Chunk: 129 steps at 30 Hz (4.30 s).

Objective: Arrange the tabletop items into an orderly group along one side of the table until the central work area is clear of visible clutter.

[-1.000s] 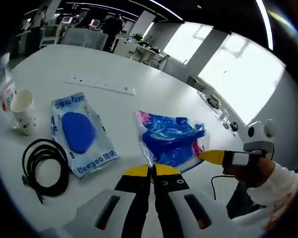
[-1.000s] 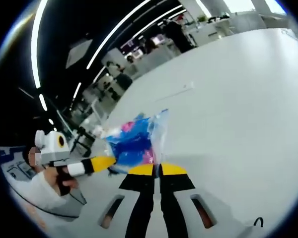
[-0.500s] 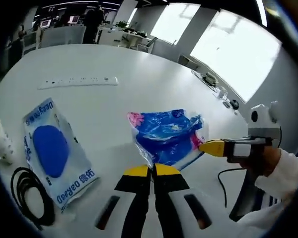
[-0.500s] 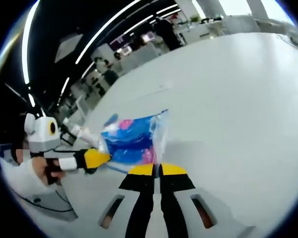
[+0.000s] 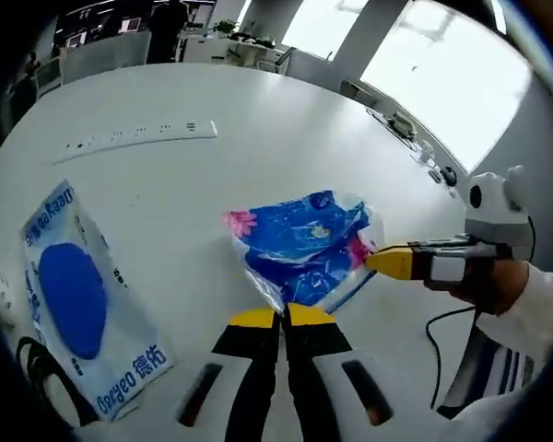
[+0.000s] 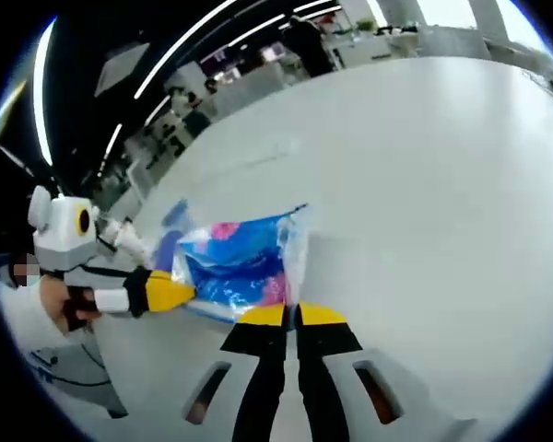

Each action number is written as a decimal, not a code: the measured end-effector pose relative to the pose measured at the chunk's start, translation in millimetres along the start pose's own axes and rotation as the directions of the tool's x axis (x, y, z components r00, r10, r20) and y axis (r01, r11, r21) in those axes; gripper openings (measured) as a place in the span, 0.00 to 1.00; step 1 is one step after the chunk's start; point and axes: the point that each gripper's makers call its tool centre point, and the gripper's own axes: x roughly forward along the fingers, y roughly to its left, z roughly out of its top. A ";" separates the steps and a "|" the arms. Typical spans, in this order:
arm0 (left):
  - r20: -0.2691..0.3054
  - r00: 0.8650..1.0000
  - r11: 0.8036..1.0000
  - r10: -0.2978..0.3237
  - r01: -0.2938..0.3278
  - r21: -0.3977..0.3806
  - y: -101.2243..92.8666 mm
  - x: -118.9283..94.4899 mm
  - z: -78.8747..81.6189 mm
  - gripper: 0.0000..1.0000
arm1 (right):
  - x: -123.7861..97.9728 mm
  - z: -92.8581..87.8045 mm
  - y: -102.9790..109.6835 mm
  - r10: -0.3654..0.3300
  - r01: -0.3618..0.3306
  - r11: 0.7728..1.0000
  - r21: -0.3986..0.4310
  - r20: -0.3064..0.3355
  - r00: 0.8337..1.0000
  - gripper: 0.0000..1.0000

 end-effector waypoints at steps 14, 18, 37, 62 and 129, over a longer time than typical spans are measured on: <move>-0.053 0.998 0.999 0.046 -0.047 -0.017 23.1 14.0 -11.2 0.00 | 26.2 -10.2 -0.9 0.020 -0.019 1.000 0.017 -0.046 0.999 0.00; -0.058 0.997 0.998 0.049 -0.051 -0.031 26.7 16.1 -15.0 0.00 | 27.8 -9.1 -0.5 0.027 -0.027 1.000 -0.005 -0.047 0.999 0.00; -0.049 0.996 0.995 0.070 -0.073 -0.069 29.2 15.0 -17.7 0.00 | 25.0 -12.9 1.7 0.014 -0.018 0.996 -0.085 -0.050 0.999 0.01; 0.098 0.989 0.993 0.113 -0.117 0.033 19.9 -22.9 -6.7 0.59 | -6.2 -27.4 34.1 0.012 -0.026 0.969 -0.246 -0.061 0.998 0.57; 0.186 0.960 0.976 0.208 -0.192 -0.101 82.0 -141.8 -85.6 0.78 | -71.3 -79.8 86.6 0.104 -0.109 0.978 -0.178 -0.032 0.994 0.66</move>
